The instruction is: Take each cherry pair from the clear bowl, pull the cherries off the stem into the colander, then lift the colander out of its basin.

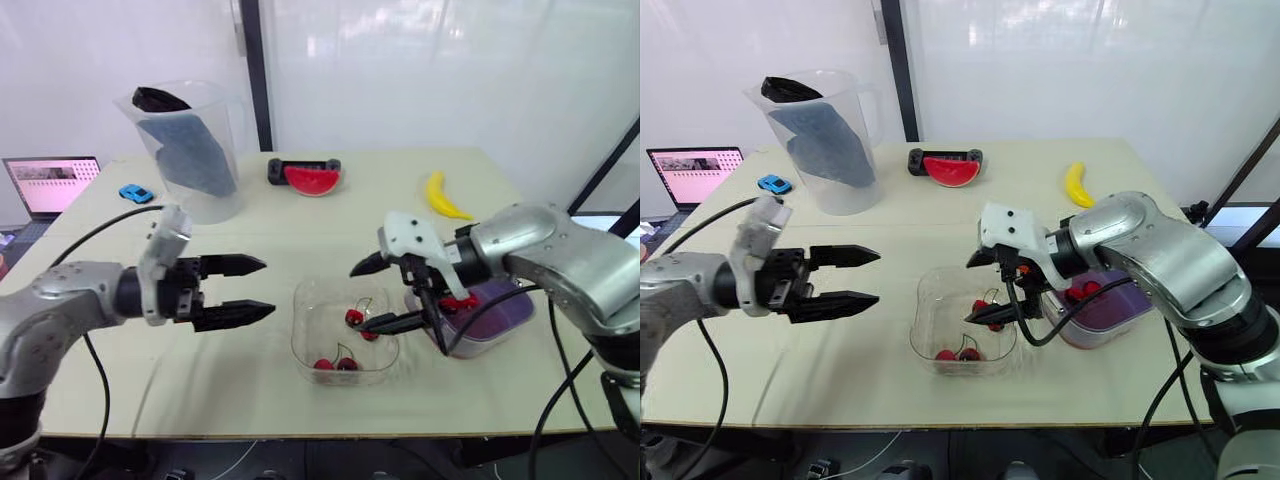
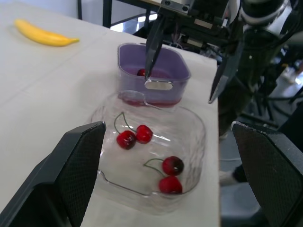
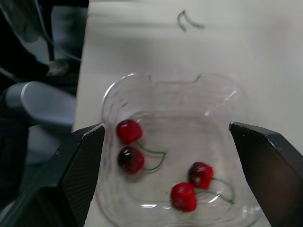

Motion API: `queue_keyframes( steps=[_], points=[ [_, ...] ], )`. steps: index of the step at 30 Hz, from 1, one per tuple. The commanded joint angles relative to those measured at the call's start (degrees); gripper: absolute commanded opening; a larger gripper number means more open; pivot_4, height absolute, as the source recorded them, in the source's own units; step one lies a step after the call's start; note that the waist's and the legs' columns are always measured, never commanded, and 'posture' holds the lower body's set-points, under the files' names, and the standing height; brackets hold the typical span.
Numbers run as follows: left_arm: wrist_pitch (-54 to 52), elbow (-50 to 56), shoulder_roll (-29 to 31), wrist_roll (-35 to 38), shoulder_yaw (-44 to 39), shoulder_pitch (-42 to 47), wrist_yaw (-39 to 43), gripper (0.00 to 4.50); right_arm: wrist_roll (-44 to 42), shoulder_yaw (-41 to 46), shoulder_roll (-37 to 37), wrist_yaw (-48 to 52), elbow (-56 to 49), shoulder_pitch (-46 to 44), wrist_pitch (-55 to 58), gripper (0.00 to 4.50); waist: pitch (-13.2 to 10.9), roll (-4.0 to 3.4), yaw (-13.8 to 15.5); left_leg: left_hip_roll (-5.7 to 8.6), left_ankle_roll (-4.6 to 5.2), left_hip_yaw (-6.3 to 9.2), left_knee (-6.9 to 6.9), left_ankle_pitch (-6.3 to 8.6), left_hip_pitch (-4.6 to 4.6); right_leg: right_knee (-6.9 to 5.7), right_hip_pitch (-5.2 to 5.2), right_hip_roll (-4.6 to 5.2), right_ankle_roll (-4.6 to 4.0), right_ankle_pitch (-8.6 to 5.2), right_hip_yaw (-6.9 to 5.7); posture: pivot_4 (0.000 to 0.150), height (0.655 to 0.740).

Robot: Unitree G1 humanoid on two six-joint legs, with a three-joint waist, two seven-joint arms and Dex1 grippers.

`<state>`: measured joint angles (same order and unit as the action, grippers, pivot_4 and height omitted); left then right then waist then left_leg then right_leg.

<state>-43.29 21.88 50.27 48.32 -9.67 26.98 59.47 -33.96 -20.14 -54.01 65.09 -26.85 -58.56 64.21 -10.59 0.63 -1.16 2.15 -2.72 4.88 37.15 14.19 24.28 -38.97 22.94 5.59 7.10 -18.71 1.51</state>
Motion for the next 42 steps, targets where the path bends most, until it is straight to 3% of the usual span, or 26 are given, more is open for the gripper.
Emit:
queue_keyframes(
  steps=[1, 4, 11, 18, 25, 28, 30, 42],
  points=[
    [11.58, -4.67, -2.36, -10.12, 1.72, 2.57, -2.03, 4.47, 2.51, -4.66, 1.57, -3.22, -0.38, -3.97, 6.08, 4.5, 0.01, 0.01, 0.02, 0.01, 0.0, -0.01, 0.0, 0.0, -0.02, 0.0, -0.01, -0.01, 0.0, 0.0, 0.0, 0.15, 0.74],
    [14.29, -5.99, -4.11, -12.08, 2.2, 3.05, -1.97, 4.47, 6.48, -8.44, 2.27, -7.88, -1.92, -5.49, 8.56, 4.5, 0.0, 0.05, 0.06, 0.02, 0.02, 0.02, 0.0, 0.01, 0.05, 0.01, 0.05, 0.02, 0.0, 0.0, -0.01, 0.15, 0.74],
    [14.83, -4.03, -5.3, -12.75, 1.47, -1.32, -2.68, 4.47, 6.71, -18.57, 1.93, -5.71, -3.51, -10.75, 13.84, 4.5, -0.01, 0.05, -0.05, -0.01, 0.01, 0.05, 0.0, 0.01, 0.18, -0.06, 0.25, 0.0, 0.0, 0.0, 0.0, 0.15, 0.74],
    [15.61, -2.56, -6.06, -13.8, 1.32, -3.94, -4.31, 4.47, 12.03, -25.99, 5.73, -12.92, 2.6, -10.36, 18.08, 4.5, -0.01, 0.06, -0.03, 0.01, 0.01, 0.04, 0.07, 0.0, 0.18, -0.12, 0.25, 0.01, 0.0, 0.0, 0.01, 0.15, 0.74],
    [15.42, -1.81, -5.99, -13.97, 1.86, -4.19, -4.86, 4.47, 11.49, -26.73, 9.26, -16.82, 5.35, -10.44, 24.61, 4.5, -0.01, 0.06, -0.02, 0.01, 0.0, 0.05, 0.06, 0.0, 0.17, -0.13, 0.26, 0.01, 0.0, 0.0, 0.01, 0.15, 0.74],
    [14.97, -2.13, -6.1, -13.69, 2.52, -2.48, -4.6, 4.5, 12.19, -28.61, 9.56, -17.77, 6.37, -10.01, 23.8, 3.59, -0.01, 0.06, 0.06, 0.03, 0.0, 0.05, 0.06, 0.0, 0.17, -0.13, 0.25, 0.01, 0.0, 0.0, 0.01, 0.15, 0.74],
    [14.48, -2.27, -6.12, -13.41, 2.88, -1.49, -4.38, 4.5, 12.51, -30.13, 9.66, -18.15, 6.79, -10.13, 23.1, 2.69, -0.01, 0.06, 0.06, 0.03, 0.0, 0.05, 0.07, 0.0, 0.17, -0.13, 0.23, 0.01, 0.0, 0.0, 0.0, 0.15, 0.74],
    [13.28, -1.26, -6.25, -12.48, 2.94, -0.93, -4.66, 4.5, 13.86, -33.8, 10.9, -19.52, 8.76, -10.66, 20.67, 2.69, -0.01, 0.06, -0.17, 0.03, 0.0, 0.06, 0.07, 0.0, 0.17, -0.17, 0.26, 0.0, 0.0, 0.0, 0.0, 0.15, 0.74]
  ],
)
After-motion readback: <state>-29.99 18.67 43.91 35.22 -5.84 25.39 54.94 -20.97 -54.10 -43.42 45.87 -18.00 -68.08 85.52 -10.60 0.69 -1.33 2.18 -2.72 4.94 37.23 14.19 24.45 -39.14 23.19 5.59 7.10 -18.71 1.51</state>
